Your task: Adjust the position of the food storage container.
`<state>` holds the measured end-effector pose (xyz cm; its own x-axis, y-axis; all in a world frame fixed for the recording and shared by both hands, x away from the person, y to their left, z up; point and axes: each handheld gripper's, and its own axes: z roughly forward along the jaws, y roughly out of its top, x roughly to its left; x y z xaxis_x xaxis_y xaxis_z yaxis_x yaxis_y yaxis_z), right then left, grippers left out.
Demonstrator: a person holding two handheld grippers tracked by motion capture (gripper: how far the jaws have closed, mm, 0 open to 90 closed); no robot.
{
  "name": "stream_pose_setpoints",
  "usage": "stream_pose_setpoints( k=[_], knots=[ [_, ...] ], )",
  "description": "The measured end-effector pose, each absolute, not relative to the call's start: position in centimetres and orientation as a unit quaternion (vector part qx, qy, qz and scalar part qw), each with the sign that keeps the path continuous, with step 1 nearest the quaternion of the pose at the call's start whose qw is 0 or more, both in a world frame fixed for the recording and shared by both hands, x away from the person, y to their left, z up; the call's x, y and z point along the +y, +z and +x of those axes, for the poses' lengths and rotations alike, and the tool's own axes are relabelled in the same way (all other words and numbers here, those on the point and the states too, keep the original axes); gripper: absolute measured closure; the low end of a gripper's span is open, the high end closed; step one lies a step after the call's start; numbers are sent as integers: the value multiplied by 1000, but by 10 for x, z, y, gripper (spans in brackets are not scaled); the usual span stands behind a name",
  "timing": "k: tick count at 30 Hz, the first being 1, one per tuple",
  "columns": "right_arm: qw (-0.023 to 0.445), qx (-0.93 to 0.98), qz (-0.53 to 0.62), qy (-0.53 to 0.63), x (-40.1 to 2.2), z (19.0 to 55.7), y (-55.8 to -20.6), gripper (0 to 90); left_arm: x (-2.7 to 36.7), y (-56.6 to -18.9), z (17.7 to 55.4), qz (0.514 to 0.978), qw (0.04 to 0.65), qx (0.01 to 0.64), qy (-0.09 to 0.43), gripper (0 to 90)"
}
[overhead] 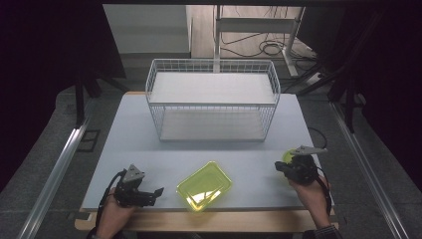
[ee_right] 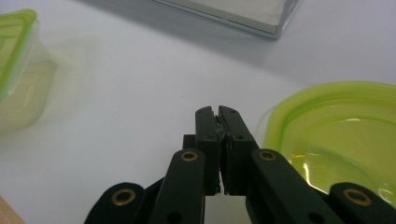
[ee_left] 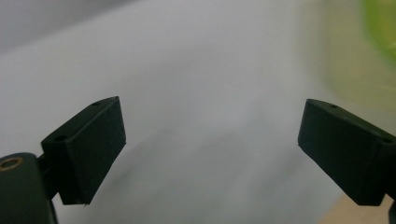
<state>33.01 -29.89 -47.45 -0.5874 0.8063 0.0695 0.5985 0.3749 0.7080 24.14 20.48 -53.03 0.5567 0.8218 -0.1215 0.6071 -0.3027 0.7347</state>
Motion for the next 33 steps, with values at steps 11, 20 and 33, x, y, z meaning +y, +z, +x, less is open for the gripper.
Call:
stream_pose_setpoints(
  k=[11, 20, 33],
  knots=[
    [138, 836, 387, 364, -275, 316, -477, 867, 165, -527, 210, 835, 382, 383, 98, 620],
    [123, 844, 371, 367, -261, 313, -481, 866, 140, -531, 217, 844, 396, 357, 60, 792],
    [107, 850, 367, 363, -252, 314, -486, 859, 131, -531, 245, 843, 389, 363, 79, 788]
  ],
)
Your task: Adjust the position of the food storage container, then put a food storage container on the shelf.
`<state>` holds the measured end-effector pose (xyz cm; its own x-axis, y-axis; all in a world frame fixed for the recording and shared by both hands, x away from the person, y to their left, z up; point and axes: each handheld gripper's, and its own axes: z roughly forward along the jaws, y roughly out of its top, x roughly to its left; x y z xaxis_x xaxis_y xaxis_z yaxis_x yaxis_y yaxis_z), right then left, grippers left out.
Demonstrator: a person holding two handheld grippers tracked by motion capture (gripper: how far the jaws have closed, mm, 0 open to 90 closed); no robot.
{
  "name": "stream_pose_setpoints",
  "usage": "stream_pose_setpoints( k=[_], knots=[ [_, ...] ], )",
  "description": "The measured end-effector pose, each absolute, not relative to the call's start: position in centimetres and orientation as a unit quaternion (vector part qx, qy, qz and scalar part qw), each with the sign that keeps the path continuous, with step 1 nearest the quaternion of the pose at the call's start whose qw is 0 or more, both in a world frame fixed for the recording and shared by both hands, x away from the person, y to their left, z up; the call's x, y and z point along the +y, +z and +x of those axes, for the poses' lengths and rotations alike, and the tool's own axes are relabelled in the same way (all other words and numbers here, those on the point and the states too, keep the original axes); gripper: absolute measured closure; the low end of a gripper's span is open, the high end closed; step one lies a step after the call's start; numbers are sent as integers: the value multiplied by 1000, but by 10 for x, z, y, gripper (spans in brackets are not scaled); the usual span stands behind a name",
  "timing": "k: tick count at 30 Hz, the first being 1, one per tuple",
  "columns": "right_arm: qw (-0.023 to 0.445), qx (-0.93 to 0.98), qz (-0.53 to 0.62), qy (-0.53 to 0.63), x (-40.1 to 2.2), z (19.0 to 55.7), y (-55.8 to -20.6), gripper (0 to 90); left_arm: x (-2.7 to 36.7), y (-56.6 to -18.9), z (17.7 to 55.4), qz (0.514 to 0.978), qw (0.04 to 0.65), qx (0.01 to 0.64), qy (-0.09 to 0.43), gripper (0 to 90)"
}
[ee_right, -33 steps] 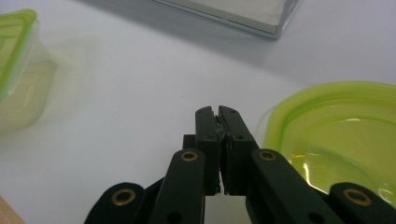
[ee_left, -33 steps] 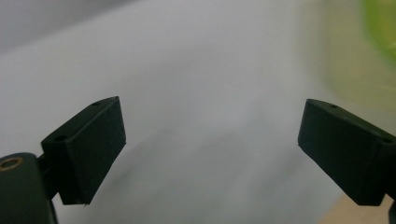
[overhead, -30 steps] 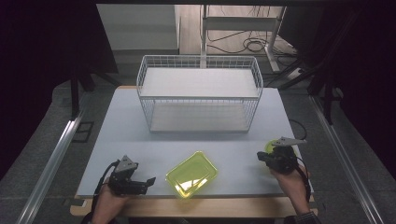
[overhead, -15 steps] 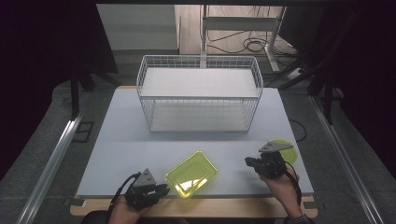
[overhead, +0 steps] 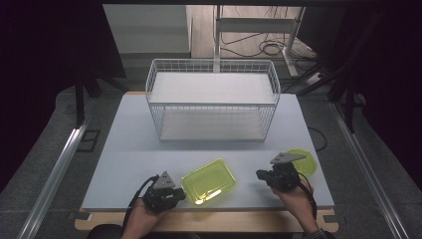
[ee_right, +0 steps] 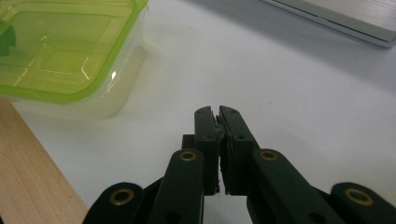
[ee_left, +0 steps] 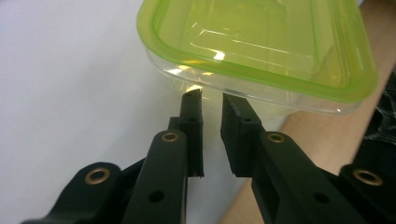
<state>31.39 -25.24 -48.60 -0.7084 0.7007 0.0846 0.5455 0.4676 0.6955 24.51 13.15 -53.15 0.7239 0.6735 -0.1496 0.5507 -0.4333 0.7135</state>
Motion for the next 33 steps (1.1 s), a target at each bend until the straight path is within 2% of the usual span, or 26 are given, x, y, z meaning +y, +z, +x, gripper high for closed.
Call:
stream_pose_setpoints(
  k=[8, 12, 18, 19, 20, 21, 23, 26, 27, 28, 29, 33],
  knots=[
    [111, 844, 375, 368, -255, 315, -485, 871, 127, -529, 267, 844, 387, 359, 93, 788],
    [114, 843, 370, 374, -256, 312, -483, 858, 131, -528, 262, 845, 377, 363, 107, 746],
    [122, 848, 351, 378, -254, 307, -482, 779, 144, -525, 245, 829, 371, 392, 148, 474],
    [127, 849, 348, 377, -253, 305, -482, 711, 150, -524, 239, 824, 371, 400, 153, 366],
    [127, 849, 348, 377, -253, 305, -482, 711, 150, -524, 239, 824, 371, 400, 153, 304],
    [128, 849, 347, 377, -252, 304, -483, 674, 154, -523, 237, 819, 375, 405, 155, 304],
    [131, 849, 346, 377, -251, 303, -484, 590, 160, -523, 234, 812, 379, 417, 152, 168],
    [136, 851, 343, 375, -250, 302, -487, 467, 168, -525, 232, 804, 381, 431, 148, 82],
    [138, 852, 341, 373, -250, 302, -489, 419, 170, -525, 231, 802, 384, 434, 146, 66],
    [138, 852, 341, 373, -250, 302, -489, 419, 171, -525, 231, 800, 387, 435, 147, 66],
    [139, 850, 341, 376, -250, 303, -490, 355, 172, -526, 230, 798, 388, 436, 148, 45],
    [138, 846, 342, 384, -249, 304, -491, 302, 173, -527, 228, 802, 387, 426, 157, 36]
  ],
)
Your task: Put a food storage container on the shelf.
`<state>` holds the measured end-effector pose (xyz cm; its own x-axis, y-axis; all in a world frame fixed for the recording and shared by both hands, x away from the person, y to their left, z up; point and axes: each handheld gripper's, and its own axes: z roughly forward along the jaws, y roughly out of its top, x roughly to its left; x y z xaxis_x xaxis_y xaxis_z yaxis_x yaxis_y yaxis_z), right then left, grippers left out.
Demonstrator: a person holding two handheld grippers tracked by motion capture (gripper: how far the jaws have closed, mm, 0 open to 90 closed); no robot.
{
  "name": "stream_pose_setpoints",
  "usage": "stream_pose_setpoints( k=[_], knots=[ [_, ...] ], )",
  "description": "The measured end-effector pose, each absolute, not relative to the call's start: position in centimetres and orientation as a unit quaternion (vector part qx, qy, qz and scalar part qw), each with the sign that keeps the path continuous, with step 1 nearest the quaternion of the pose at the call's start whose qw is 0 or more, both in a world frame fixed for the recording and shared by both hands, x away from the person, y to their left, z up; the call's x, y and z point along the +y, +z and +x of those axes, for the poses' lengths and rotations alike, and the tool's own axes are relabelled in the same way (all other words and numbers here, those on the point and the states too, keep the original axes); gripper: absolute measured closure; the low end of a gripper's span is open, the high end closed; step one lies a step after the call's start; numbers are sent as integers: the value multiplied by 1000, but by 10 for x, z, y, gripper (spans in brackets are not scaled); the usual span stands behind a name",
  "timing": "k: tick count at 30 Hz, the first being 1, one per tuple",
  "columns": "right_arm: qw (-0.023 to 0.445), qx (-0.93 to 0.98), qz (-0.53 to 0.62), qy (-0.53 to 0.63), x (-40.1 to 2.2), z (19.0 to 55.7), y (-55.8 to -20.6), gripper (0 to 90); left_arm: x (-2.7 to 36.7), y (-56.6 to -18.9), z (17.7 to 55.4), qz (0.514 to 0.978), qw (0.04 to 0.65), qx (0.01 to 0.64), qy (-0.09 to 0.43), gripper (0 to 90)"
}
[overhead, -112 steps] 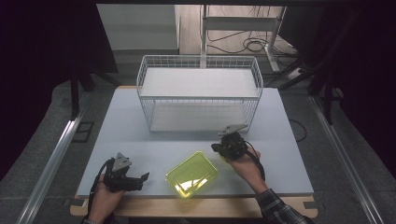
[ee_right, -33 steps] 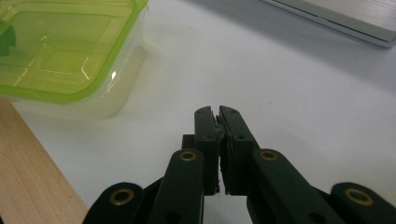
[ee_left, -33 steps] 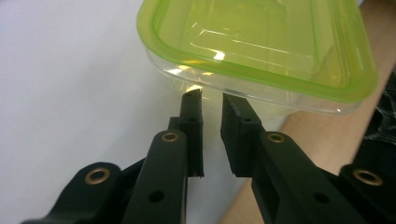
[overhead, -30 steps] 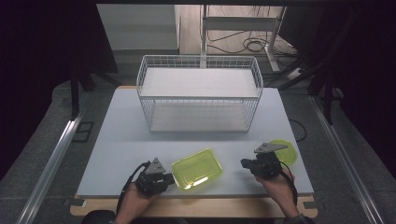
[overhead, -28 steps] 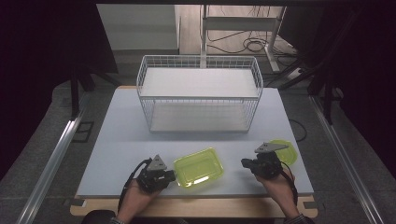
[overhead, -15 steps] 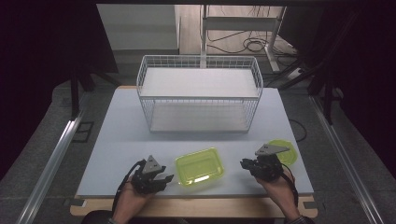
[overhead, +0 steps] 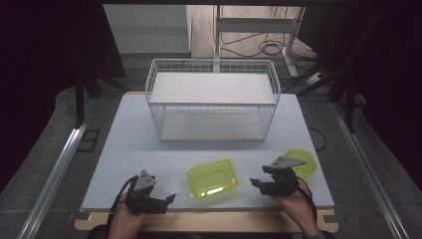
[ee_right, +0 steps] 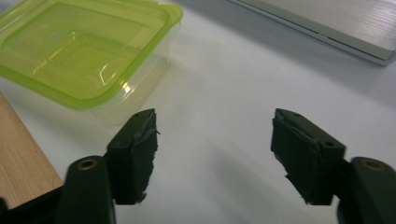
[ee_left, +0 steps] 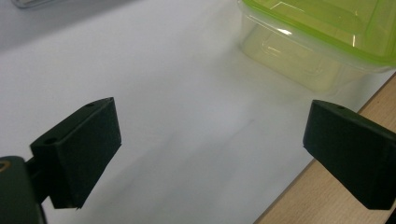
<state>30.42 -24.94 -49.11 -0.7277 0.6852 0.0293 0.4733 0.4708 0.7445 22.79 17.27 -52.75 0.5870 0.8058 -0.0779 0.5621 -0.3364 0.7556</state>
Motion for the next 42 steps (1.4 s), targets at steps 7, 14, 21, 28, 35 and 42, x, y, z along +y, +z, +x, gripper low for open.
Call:
stream_pose_setpoints(
  k=[7, 14, 21, 28, 35, 42],
  knots=[
    [124, 846, 347, 384, -245, 307, -495, 203, 169, -532, 228, 818, 364, 407, 182, 22],
    [92, 829, 379, 402, -235, 314, -496, 143, 170, -536, 231, 819, 363, 406, 179, 20],
    [69, 823, 386, 410, -229, 318, -491, 196, 172, -536, 232, 816, 372, 407, 176, 23],
    [24, 819, 386, 425, -219, 322, -485, 286, 171, -537, 233, 817, 374, 402, 176, 24],
    [-11, 820, 387, 423, -203, 327, -488, 363, 170, -536, 233, 816, 378, 399, 177, 25],
    [-58, 801, 418, 425, -204, 345, -495, 486, 168, -537, 233, 820, 374, 395, 179, 26]
  ],
)
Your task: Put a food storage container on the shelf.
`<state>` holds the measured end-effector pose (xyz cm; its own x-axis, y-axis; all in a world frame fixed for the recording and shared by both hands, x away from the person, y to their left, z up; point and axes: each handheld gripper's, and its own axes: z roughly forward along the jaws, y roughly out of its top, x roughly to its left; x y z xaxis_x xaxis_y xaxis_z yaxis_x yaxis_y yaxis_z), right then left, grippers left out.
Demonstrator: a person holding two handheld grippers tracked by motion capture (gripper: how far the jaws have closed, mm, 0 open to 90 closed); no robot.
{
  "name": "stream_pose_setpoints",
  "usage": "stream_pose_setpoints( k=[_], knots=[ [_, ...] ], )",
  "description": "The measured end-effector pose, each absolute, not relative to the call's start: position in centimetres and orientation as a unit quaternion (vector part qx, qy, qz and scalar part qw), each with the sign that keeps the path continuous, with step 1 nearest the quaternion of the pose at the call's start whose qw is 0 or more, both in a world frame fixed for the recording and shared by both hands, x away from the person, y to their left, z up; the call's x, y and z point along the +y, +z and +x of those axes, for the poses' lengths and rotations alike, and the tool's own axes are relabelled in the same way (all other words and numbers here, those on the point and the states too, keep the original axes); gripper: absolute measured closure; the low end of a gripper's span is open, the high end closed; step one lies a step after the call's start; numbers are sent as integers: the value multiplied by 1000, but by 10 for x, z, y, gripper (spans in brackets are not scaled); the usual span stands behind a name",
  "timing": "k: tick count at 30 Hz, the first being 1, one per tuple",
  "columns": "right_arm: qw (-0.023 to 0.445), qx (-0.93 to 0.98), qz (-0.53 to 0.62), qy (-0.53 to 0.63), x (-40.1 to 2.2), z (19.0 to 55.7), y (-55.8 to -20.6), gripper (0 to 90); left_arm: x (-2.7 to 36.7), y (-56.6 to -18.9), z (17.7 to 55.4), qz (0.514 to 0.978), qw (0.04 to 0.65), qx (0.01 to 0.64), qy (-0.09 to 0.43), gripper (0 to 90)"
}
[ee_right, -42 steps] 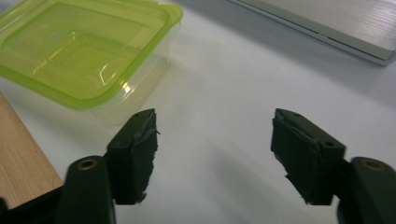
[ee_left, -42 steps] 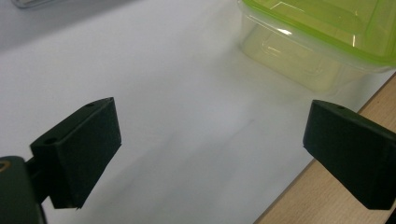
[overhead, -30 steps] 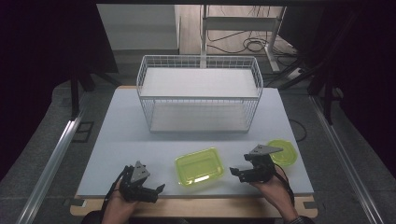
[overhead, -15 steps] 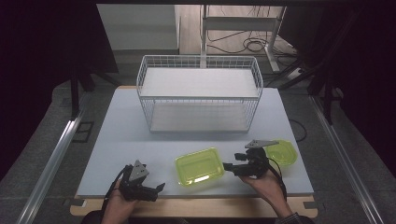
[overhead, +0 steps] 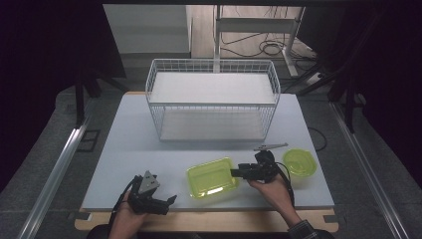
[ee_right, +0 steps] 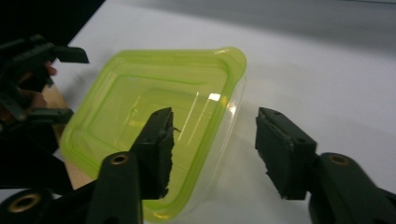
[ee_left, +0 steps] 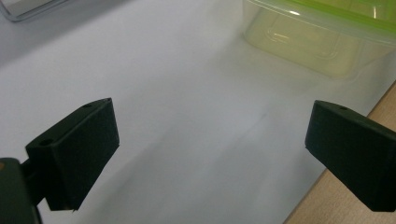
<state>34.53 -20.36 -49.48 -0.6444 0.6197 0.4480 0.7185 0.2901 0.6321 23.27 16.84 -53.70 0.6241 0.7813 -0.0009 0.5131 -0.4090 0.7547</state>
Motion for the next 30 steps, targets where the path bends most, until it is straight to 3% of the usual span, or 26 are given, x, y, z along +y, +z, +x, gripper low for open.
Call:
stream_pose_setpoints(
  k=[6, 11, 15, 16, 30],
  knots=[
    [91, -802, -423, -412, -194, 360, -500, 616, 168, -537, 232, 820, 373, 393, 182, 26],
    [118, -794, -436, -406, -195, 365, -506, 674, 167, -537, 232, 823, 370, 391, 182, 26],
    [163, -773, -455, -411, -200, 368, -509, 745, 165, -537, 232, 827, 366, 385, 184, 25],
    [195, -759, -461, -417, -203, 369, -511, 781, 165, -537, 232, 828, 365, 384, 185, 25],
    [190, -747, -457, -444, -208, 370, -494, 799, 167, -536, 232, 823, 368, 387, 190, 24]
  ],
)
